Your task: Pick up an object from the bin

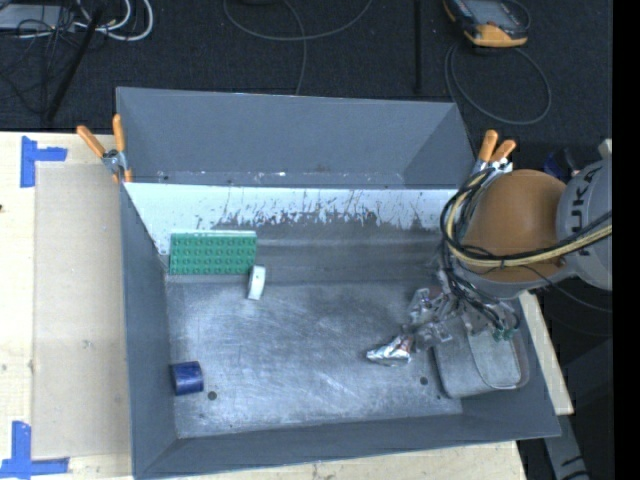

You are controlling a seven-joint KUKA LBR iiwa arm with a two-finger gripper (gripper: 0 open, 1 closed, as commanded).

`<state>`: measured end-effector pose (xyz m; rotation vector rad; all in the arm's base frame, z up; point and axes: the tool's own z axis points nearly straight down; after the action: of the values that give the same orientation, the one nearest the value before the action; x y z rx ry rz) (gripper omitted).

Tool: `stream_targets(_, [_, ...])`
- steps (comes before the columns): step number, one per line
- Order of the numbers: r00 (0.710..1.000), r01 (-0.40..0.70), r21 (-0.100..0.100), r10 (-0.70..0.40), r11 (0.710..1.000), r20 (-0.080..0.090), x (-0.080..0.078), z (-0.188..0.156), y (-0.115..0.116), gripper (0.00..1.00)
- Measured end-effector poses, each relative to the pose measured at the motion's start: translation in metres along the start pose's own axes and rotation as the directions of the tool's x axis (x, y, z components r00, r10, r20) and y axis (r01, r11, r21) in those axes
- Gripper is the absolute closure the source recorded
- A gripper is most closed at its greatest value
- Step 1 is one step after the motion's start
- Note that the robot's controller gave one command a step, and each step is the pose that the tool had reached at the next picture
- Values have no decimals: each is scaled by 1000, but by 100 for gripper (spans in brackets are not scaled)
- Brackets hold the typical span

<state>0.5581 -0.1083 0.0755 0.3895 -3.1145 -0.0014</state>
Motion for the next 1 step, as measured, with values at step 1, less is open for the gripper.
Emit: stream_targets(1, [1000,-1,0,1,1000,3,0,1,0,0])
